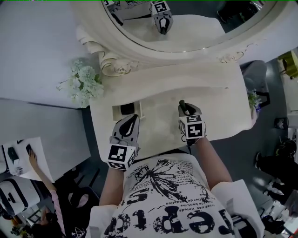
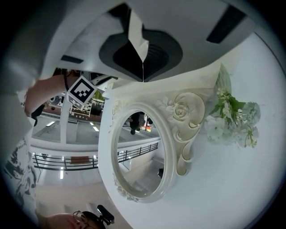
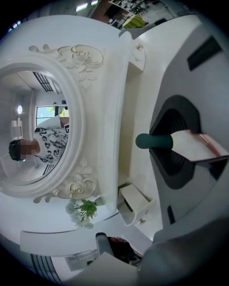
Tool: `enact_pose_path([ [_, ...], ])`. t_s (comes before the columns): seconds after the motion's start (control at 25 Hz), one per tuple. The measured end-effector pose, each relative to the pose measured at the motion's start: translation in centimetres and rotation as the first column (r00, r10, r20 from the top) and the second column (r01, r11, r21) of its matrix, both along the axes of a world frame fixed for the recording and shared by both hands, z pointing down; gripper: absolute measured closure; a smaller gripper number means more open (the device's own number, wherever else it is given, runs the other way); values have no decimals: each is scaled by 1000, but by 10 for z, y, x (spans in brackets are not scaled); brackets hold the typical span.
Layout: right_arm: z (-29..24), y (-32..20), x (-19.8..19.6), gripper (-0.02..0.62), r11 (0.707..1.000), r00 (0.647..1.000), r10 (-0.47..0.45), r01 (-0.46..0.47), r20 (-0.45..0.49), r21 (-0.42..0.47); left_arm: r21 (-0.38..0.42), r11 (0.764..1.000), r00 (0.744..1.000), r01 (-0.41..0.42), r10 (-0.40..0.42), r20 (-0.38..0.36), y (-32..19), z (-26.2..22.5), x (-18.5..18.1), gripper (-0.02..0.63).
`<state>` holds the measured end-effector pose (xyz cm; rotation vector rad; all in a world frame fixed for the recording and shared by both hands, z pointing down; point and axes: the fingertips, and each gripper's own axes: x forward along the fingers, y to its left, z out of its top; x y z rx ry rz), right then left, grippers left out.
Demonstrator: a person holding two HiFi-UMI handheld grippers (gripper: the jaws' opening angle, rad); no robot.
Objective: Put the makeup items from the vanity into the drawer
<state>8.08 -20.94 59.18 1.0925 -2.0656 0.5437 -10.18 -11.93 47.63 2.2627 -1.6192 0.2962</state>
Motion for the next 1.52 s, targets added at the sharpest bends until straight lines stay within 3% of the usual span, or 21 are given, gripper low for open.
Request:
enact_pose_path([
  [0.24,-31,15,-78,495,992,991,-118,115,58,44,20,997,997,77,-77,10,25,-11,-48,586],
  [0.48,-40,46,-168,494,962,958,-273,269,90,52,30,983,983,180,-181,21,57,-17,-107,586],
  [0.72,-33,67,-218,492,935,932,-355,353,70,45,22,965,965,260,-260,25,89,-15,-146,586],
  [0.92,-27,74,-234,449,926,925,-377,376,33,31,20,952,951,307,-307,25,108,-15,-167,586],
  [1.12,-27,75,-237,328,924,923,-382,381,39,36,26,953,953,303,-304,23,110,-14,-168,586],
  [1.52,-41,61,-198,324,961,961,-271,266,64,69,44,977,978,206,-207,18,87,-19,-143,586],
])
